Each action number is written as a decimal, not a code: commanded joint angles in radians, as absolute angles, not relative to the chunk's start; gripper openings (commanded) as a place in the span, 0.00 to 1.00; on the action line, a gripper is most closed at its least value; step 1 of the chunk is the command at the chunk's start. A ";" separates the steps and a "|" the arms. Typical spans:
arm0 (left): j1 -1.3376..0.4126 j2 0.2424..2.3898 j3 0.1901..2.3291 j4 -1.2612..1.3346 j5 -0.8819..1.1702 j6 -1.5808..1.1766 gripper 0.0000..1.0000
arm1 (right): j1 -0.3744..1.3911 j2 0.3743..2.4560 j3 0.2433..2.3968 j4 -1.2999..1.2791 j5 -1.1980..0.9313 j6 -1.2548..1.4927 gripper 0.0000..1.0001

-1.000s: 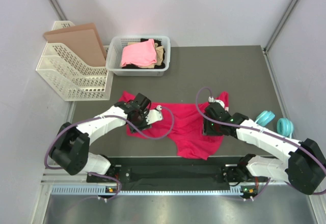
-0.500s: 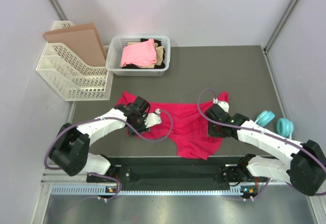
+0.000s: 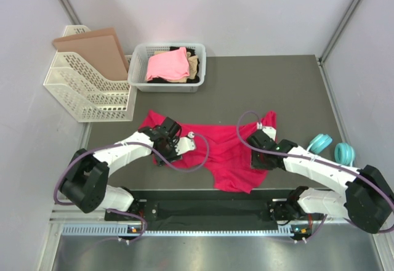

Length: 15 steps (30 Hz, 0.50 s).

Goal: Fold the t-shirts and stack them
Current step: Flatten out the tshirt

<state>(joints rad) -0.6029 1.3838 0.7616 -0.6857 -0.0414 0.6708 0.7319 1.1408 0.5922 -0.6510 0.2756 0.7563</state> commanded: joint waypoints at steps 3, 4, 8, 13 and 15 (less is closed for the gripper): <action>-0.604 1.398 0.753 -0.707 -0.021 0.670 0.57 | 0.750 1.160 0.592 -0.598 0.279 0.767 0.37; -0.604 1.393 0.753 -0.716 -0.021 0.673 0.58 | 0.750 1.167 0.594 -0.592 0.278 0.767 0.37; -0.606 1.341 0.749 -0.762 -0.018 0.687 0.60 | 0.753 1.173 0.591 -0.581 0.273 0.765 0.37; -0.604 1.295 0.753 -0.828 -0.006 0.692 0.61 | 0.758 1.172 0.581 -0.574 0.264 0.765 0.37; -0.606 1.272 0.747 -0.833 -0.005 0.692 0.61 | 0.759 1.172 0.580 -0.577 0.265 0.769 0.37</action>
